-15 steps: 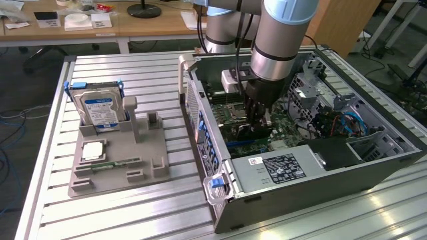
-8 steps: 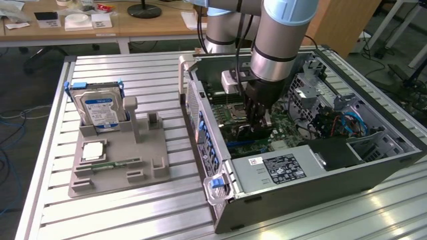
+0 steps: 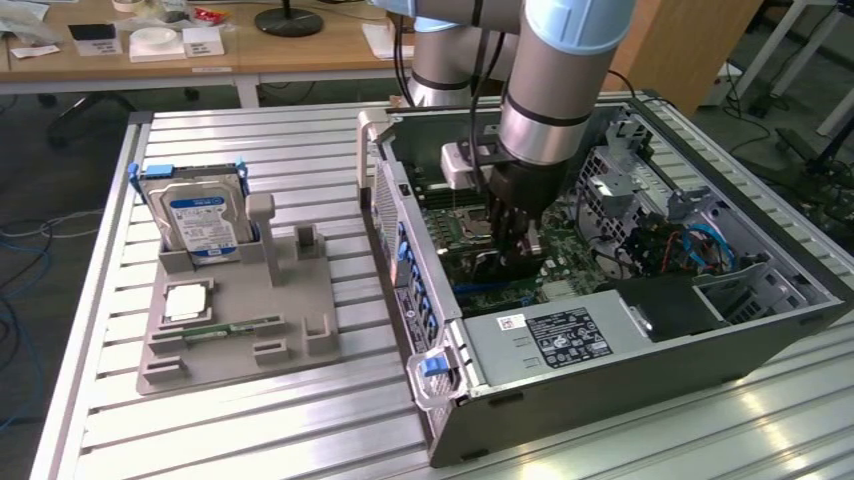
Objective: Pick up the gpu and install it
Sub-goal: 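Insert the gpu into the slot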
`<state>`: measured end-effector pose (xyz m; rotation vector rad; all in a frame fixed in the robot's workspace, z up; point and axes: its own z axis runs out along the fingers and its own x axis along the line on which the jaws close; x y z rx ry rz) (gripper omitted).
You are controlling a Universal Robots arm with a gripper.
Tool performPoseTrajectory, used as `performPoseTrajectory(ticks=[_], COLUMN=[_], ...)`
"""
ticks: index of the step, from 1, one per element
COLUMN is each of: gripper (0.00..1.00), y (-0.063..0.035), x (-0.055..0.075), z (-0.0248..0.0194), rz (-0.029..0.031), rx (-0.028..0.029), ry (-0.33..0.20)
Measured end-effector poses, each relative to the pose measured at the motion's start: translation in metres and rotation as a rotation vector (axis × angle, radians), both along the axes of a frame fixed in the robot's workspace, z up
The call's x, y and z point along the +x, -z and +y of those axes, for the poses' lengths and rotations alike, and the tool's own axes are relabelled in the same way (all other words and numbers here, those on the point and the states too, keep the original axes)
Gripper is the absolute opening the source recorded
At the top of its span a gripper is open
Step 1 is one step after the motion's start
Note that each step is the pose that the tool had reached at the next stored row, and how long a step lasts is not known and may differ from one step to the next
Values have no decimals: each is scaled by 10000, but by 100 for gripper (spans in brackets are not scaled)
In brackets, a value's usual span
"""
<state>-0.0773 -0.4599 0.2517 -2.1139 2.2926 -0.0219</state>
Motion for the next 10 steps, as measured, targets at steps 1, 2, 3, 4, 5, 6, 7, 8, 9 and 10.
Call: performPoseTrajectory(ticks=[1, 2, 3, 4, 5, 6, 7, 8, 9, 10], gripper=[26, 26, 26, 26, 26, 26, 26, 26, 26, 26], y=[1, 1, 4, 9, 15, 18, 19, 19, 22, 27], x=[-1, -1, -1, -1, -1, -1, -1, -1, -1, -1], z=[1, 1, 1, 2, 2, 1, 1, 1, 1, 1], rz=[0, -1, 0, -1, -1, 0, 0, 0, 0, -1], rx=[1, 2, 4, 6, 6, 4, 3, 3, 6, 9], ry=[1, 0, 0, 1, 4, 7, 8, 9, 9, 9])
